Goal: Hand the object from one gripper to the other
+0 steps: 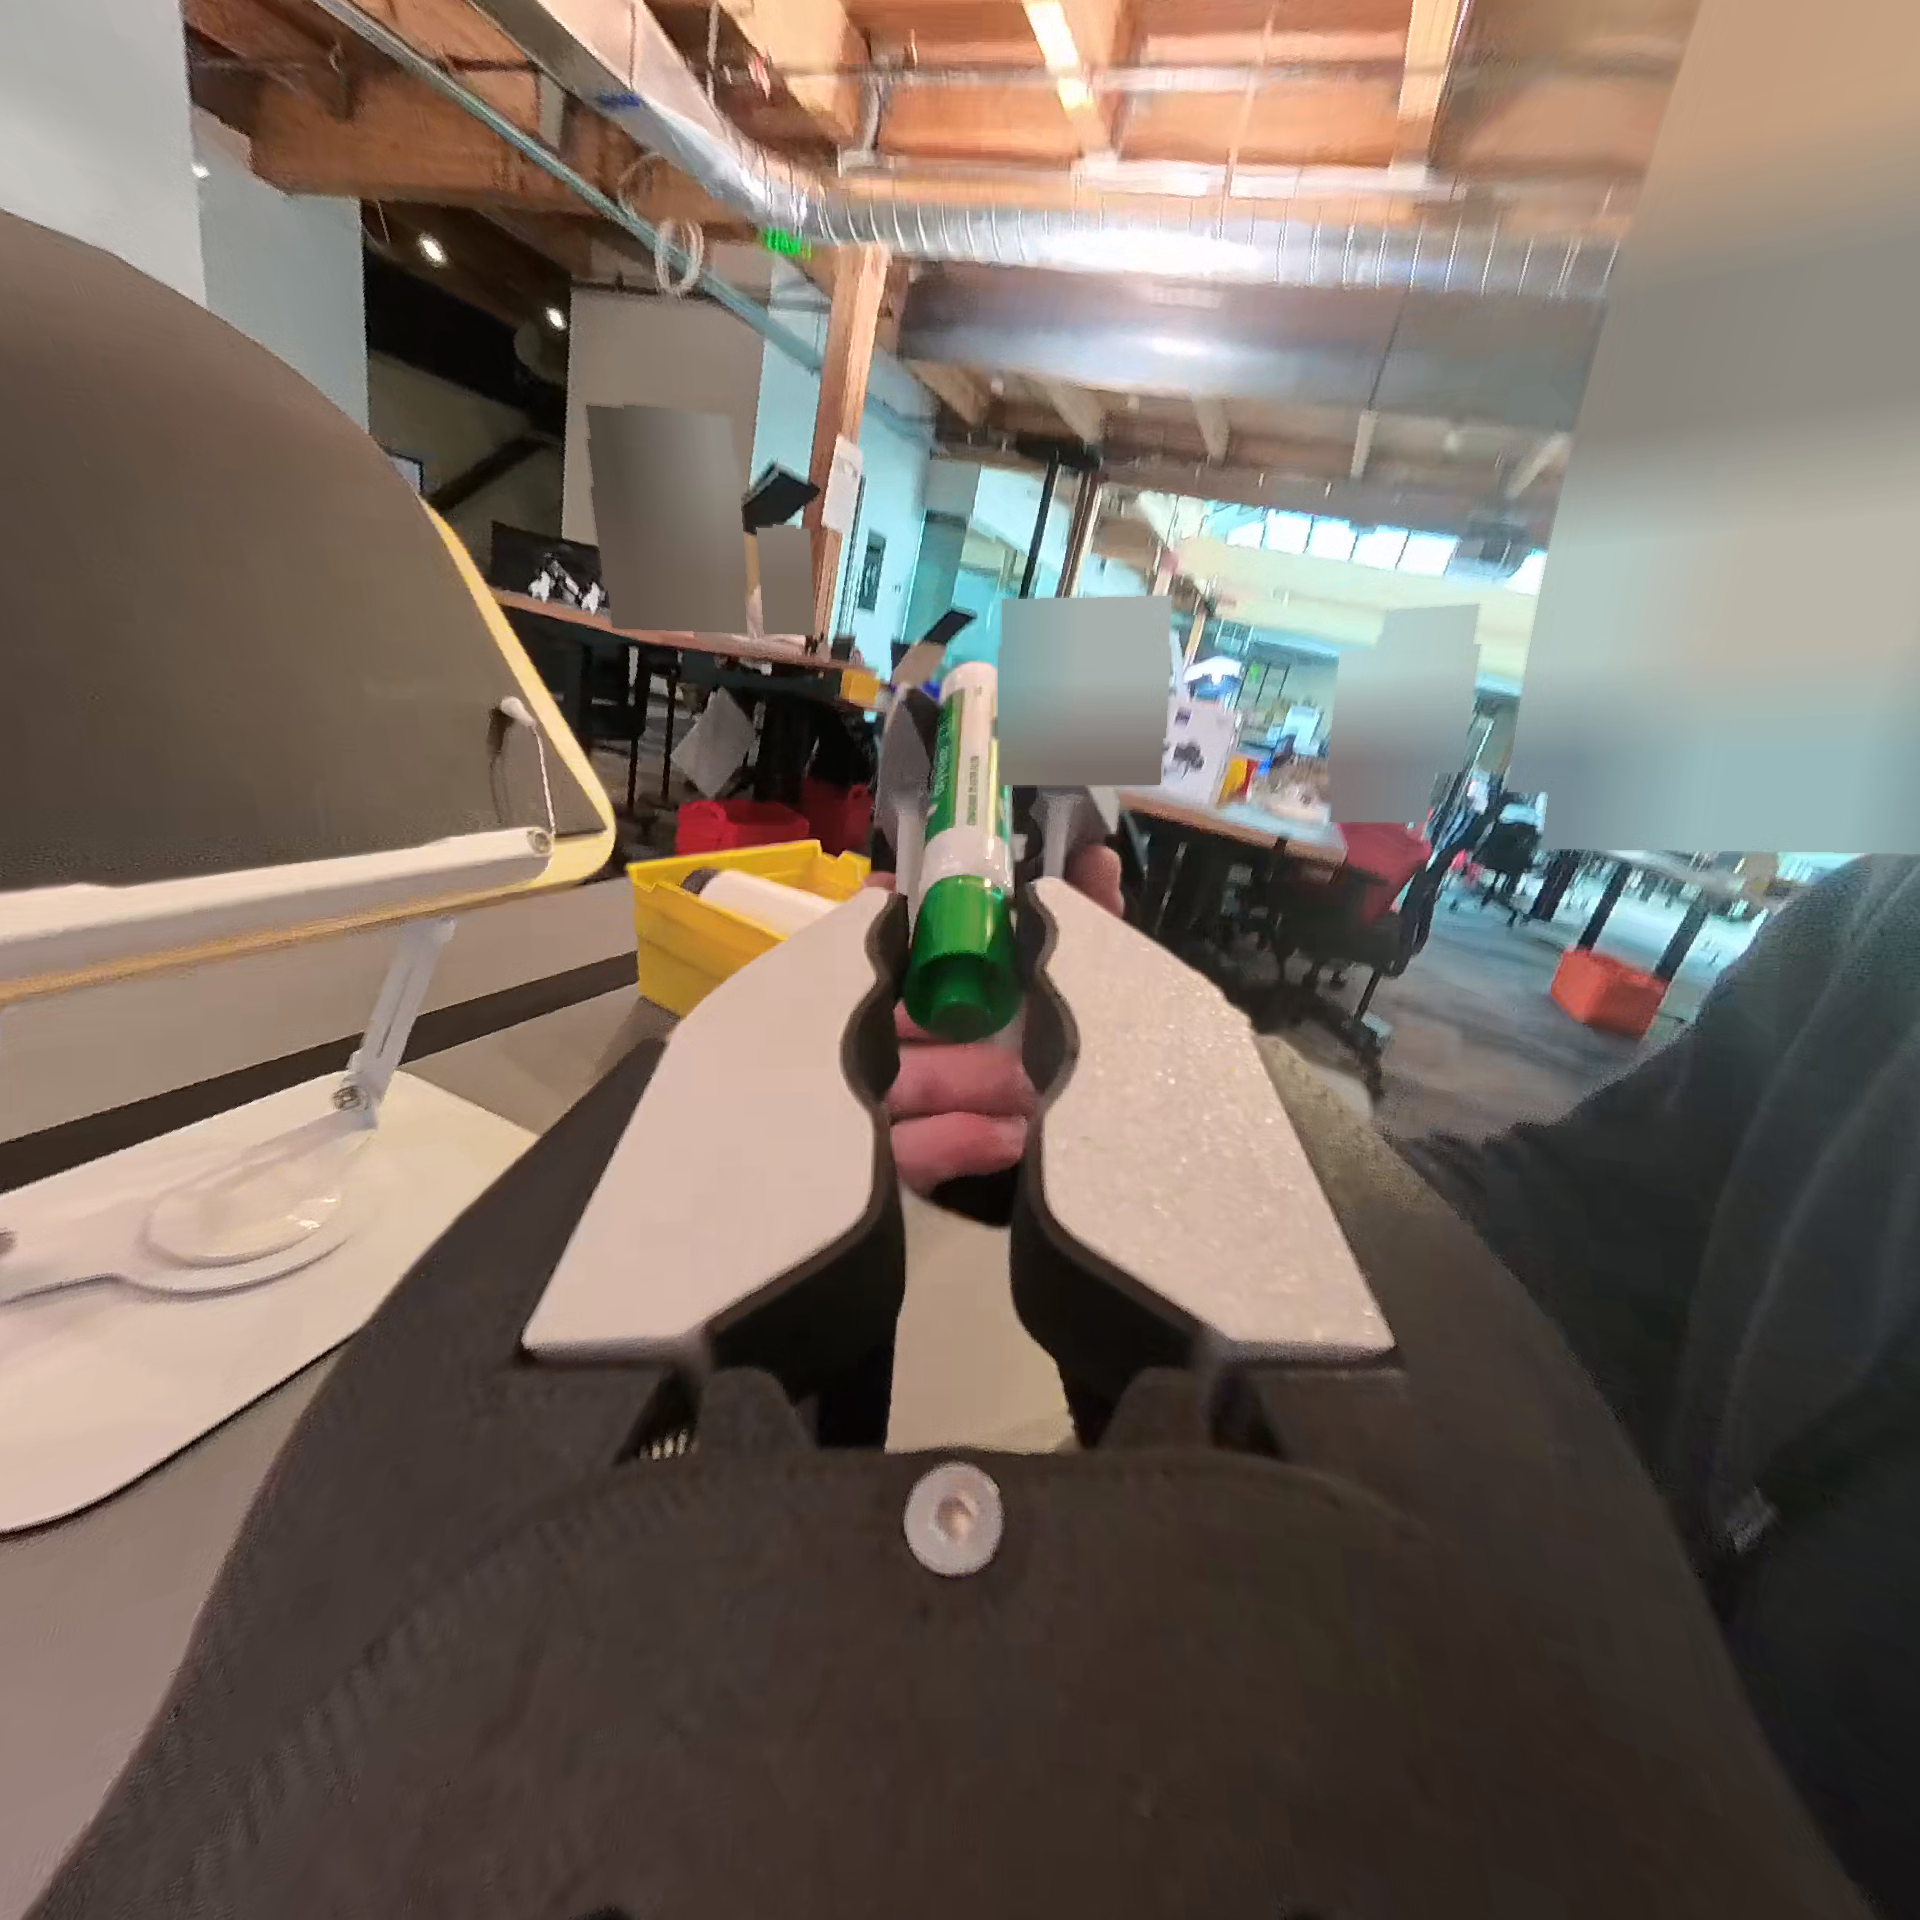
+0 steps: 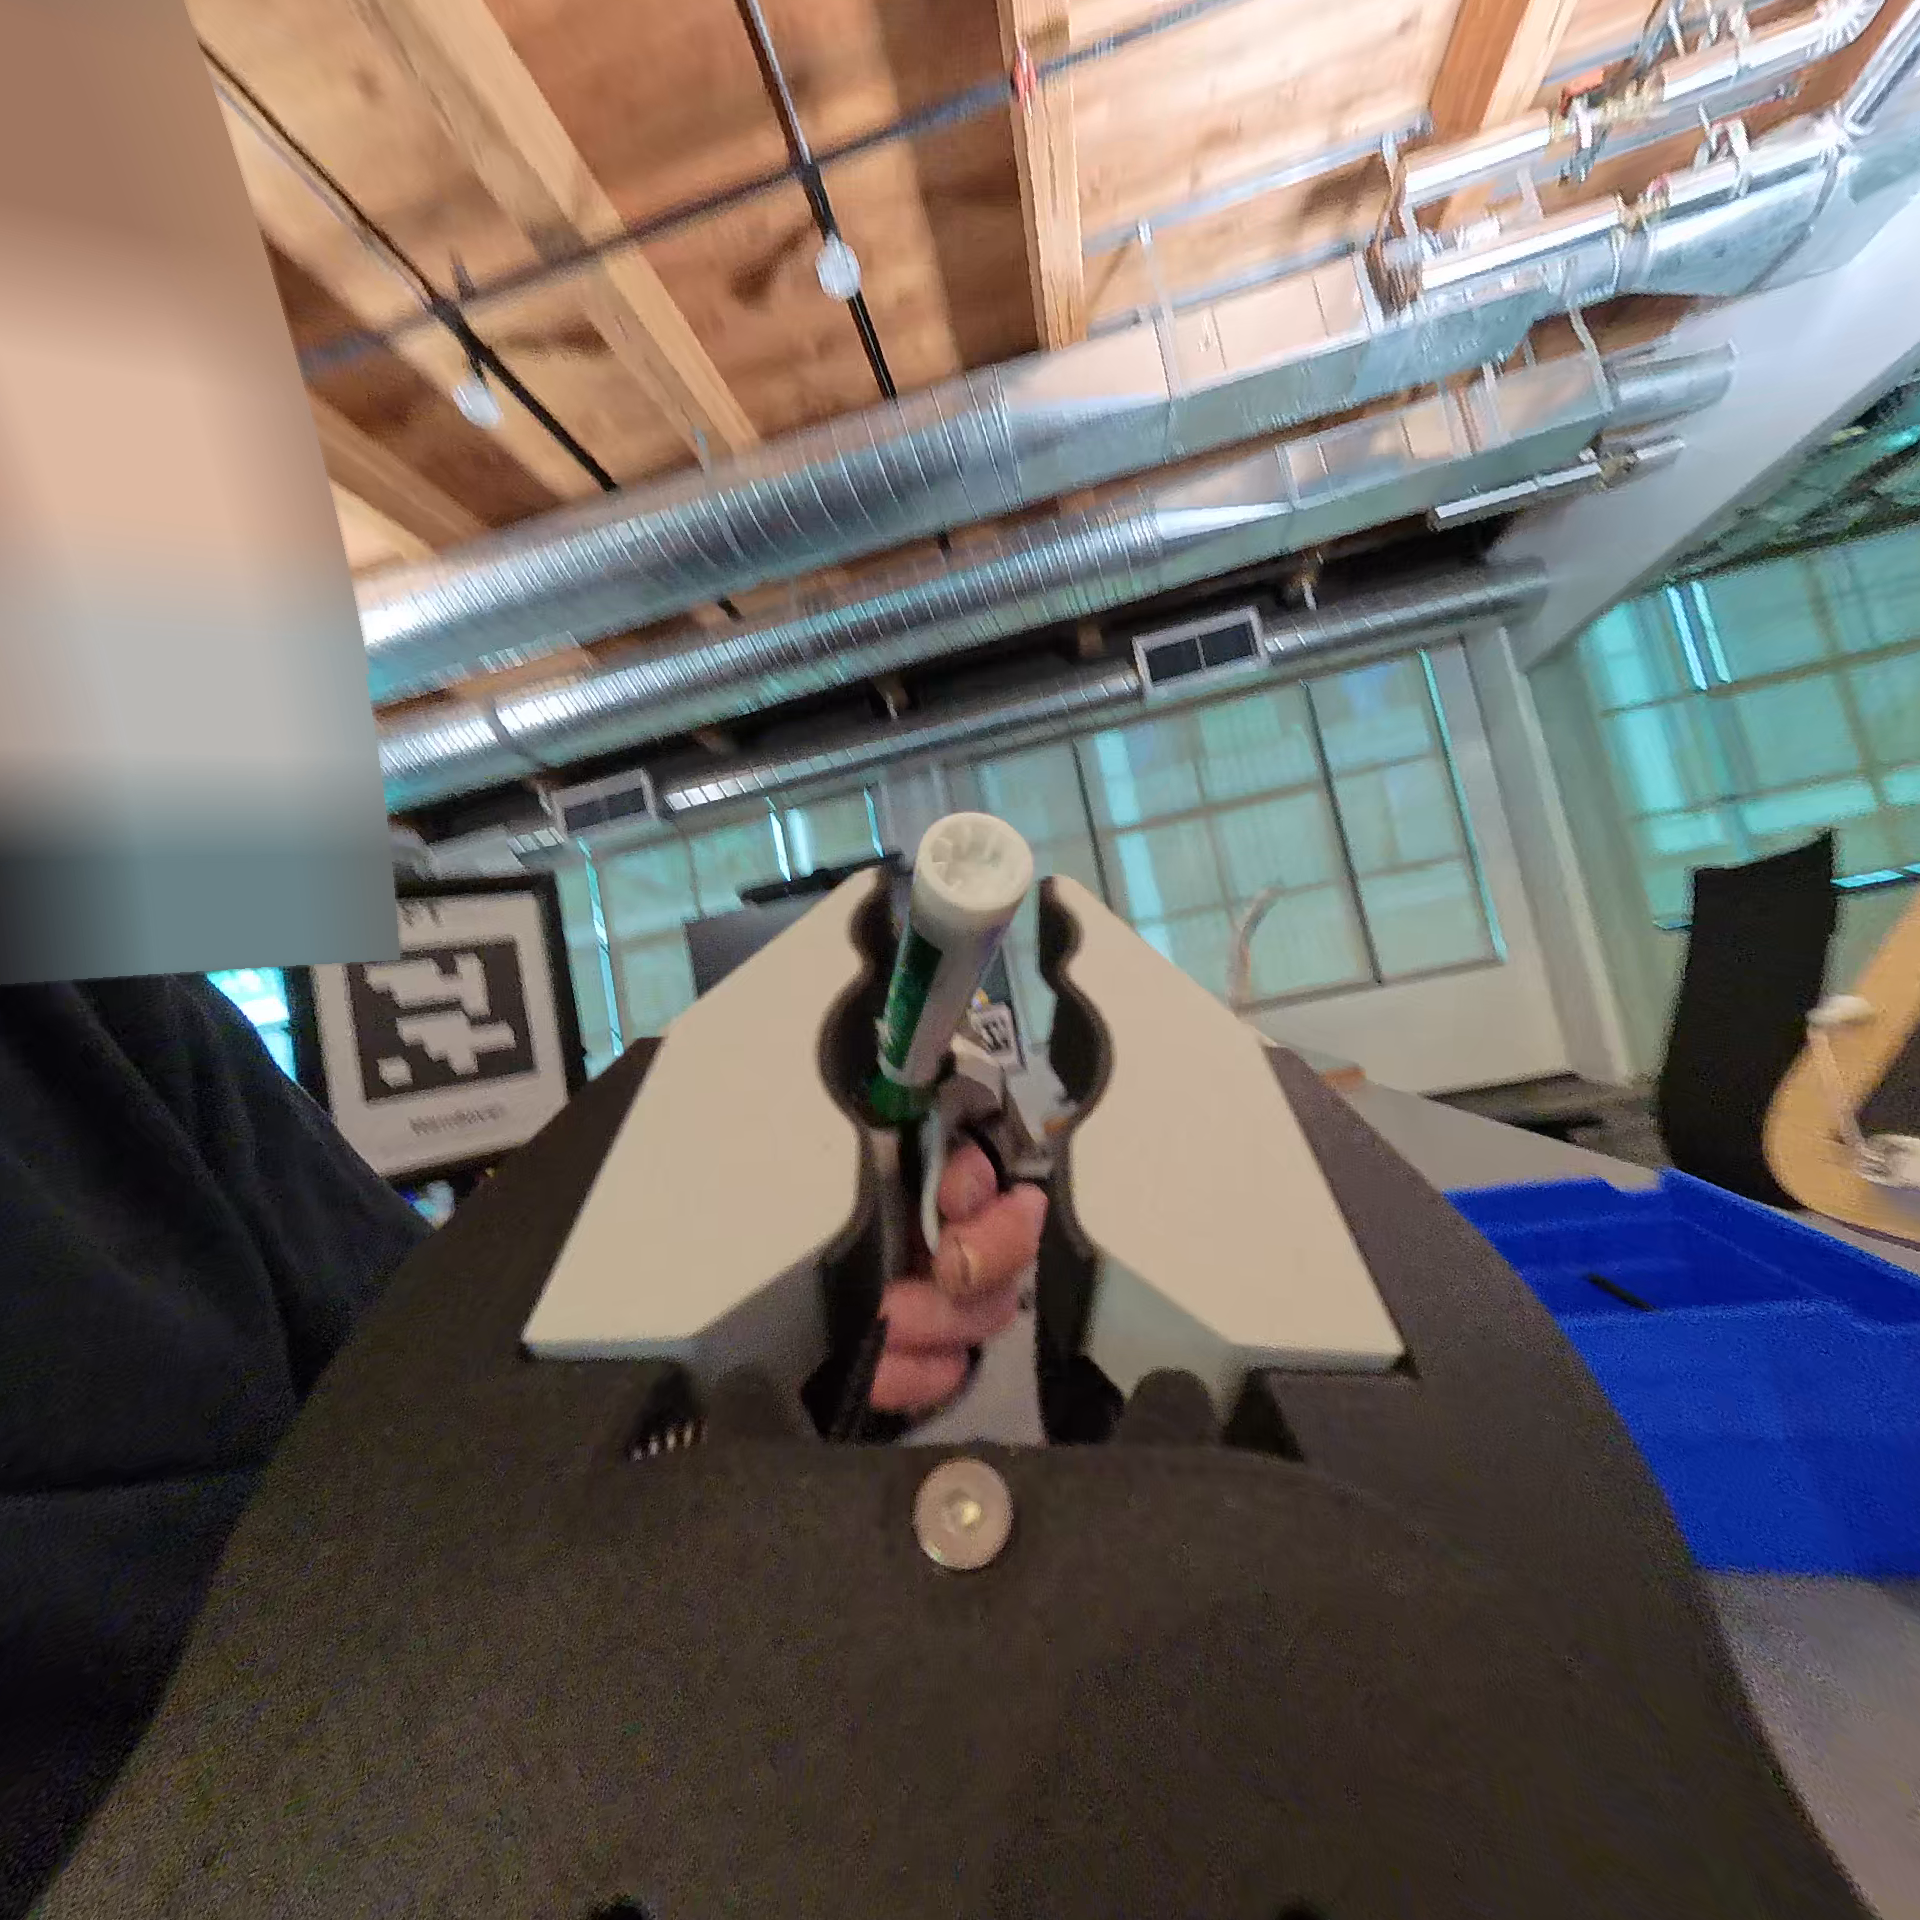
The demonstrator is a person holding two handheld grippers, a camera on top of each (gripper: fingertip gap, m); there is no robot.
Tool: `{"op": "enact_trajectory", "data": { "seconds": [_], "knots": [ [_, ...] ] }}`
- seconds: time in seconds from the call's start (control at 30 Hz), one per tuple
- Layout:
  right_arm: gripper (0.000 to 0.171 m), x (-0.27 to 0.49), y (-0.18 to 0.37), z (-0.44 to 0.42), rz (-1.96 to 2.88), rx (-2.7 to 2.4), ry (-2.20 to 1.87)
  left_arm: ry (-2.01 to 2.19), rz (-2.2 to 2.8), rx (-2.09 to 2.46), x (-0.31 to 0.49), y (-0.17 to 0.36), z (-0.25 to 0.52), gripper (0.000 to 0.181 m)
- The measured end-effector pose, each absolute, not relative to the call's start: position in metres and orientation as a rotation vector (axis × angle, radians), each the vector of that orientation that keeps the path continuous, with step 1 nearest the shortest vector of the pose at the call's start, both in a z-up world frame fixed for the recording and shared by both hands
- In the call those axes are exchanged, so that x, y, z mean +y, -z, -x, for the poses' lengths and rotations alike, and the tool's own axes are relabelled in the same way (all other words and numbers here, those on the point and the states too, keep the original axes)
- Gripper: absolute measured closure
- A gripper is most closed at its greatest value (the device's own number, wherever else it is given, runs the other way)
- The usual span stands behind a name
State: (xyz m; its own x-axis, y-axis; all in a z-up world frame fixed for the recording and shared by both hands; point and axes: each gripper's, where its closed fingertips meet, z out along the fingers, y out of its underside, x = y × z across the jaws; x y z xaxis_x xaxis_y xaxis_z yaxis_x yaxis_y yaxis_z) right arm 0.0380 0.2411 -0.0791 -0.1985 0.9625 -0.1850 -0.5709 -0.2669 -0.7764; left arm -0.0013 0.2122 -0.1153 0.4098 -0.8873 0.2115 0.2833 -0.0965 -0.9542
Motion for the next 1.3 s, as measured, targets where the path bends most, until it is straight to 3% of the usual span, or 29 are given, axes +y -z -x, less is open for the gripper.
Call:
{"op": "enact_trajectory", "data": {
  "seconds": [0.13,0.33,0.47,0.7,0.87,0.97,1.17,1.3],
  "knots": [
    [0.112,0.254,0.092,-0.052,0.948,-0.877,-1.280,0.906,1.449,0.772,0.216,0.120,0.006,0.162],
    [0.114,0.246,0.118,-0.046,0.980,-1.327,-0.406,0.637,1.745,0.956,0.228,0.131,0.012,0.161],
    [0.113,0.236,0.142,-0.021,0.907,-1.486,-0.121,0.455,1.850,1.182,0.226,0.139,0.007,0.162],
    [0.127,0.193,0.158,-0.003,0.964,-1.689,-0.853,0.012,1.604,1.839,0.197,0.141,0.007,0.162],
    [0.135,0.175,0.173,0.009,0.914,-1.865,-0.990,-0.119,1.475,2.135,0.182,0.154,0.007,0.161],
    [0.154,0.170,0.176,0.014,0.908,-1.897,-1.058,-0.124,1.455,2.222,0.177,0.158,0.005,0.161],
    [0.155,0.182,0.160,0.018,0.910,-1.713,-1.198,-0.139,1.468,2.151,0.186,0.148,0.002,0.159],
    [0.155,0.201,0.126,0.014,0.885,-1.357,-1.385,-0.021,1.534,1.772,0.203,0.118,-0.003,0.129]
  ]
}}
